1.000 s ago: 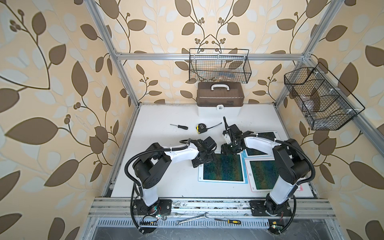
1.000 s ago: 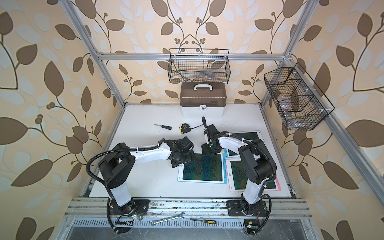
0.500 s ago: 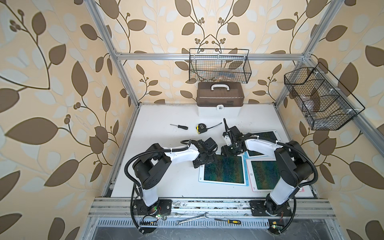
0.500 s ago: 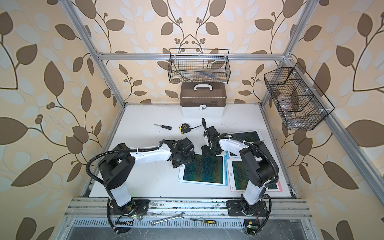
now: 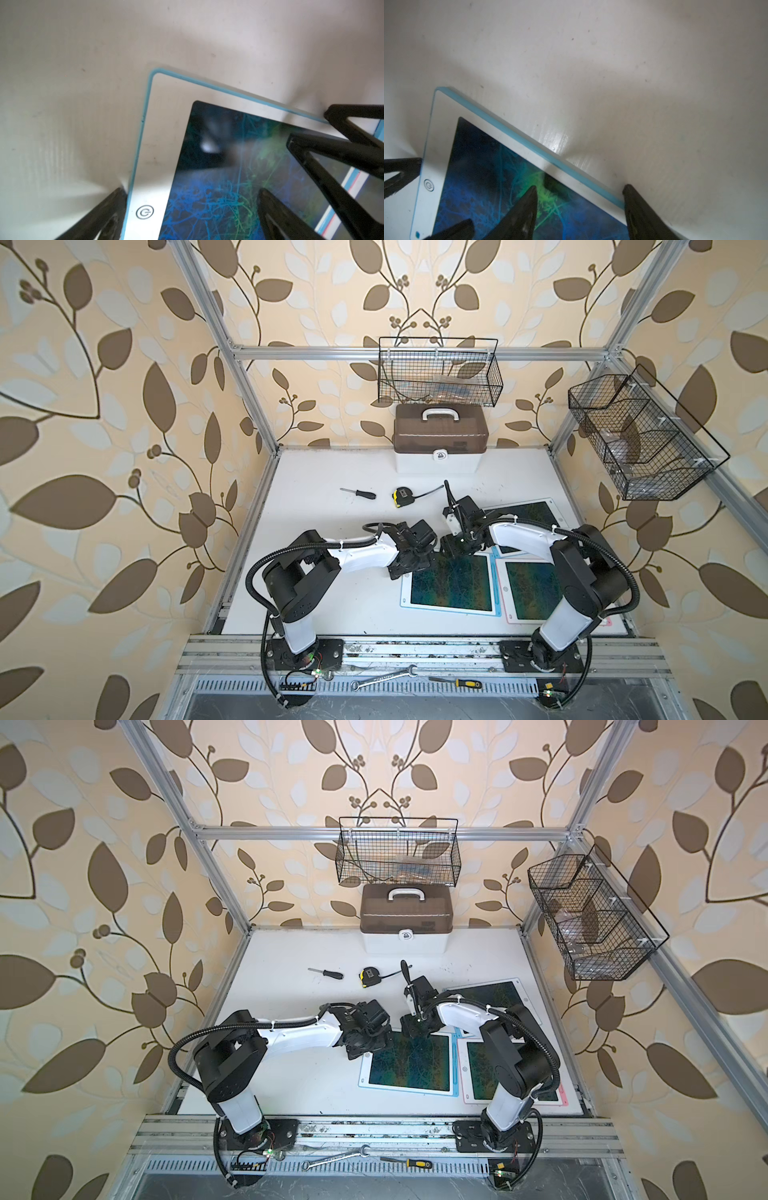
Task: Place the stylus back onto the writing tablet
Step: Move the writing tablet to the center of the board.
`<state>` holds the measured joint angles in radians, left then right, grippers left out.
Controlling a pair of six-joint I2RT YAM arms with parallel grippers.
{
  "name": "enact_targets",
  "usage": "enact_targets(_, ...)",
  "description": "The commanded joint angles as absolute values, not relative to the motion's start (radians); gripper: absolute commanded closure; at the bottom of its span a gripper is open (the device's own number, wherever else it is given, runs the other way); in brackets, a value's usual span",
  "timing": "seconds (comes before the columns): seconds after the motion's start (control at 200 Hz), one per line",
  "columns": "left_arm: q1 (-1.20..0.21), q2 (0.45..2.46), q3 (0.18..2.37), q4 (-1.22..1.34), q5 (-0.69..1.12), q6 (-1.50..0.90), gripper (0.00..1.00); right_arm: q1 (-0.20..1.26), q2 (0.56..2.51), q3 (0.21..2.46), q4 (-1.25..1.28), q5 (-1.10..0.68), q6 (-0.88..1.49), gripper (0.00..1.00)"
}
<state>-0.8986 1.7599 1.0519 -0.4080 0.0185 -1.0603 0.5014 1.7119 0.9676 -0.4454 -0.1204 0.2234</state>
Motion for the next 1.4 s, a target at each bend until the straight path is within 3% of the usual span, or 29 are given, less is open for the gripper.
enact_targets(0.0,-0.931,1.837,0.957,-0.463,0.109,-1.131,0.01,0.514,1.733,0.914,-0.522,-0.158,0.231,0.34)
enact_targets(0.755,-0.934,1.823,0.96,-0.479,0.104,-1.131,0.01,0.53,1.716,0.925,-0.528,-0.164,0.234,0.34)
enact_targets(1.395,-0.905,1.716,1.048,-0.618,0.001,-1.098,0.01,0.388,1.516,1.094,-0.625,-0.177,0.222,0.33)
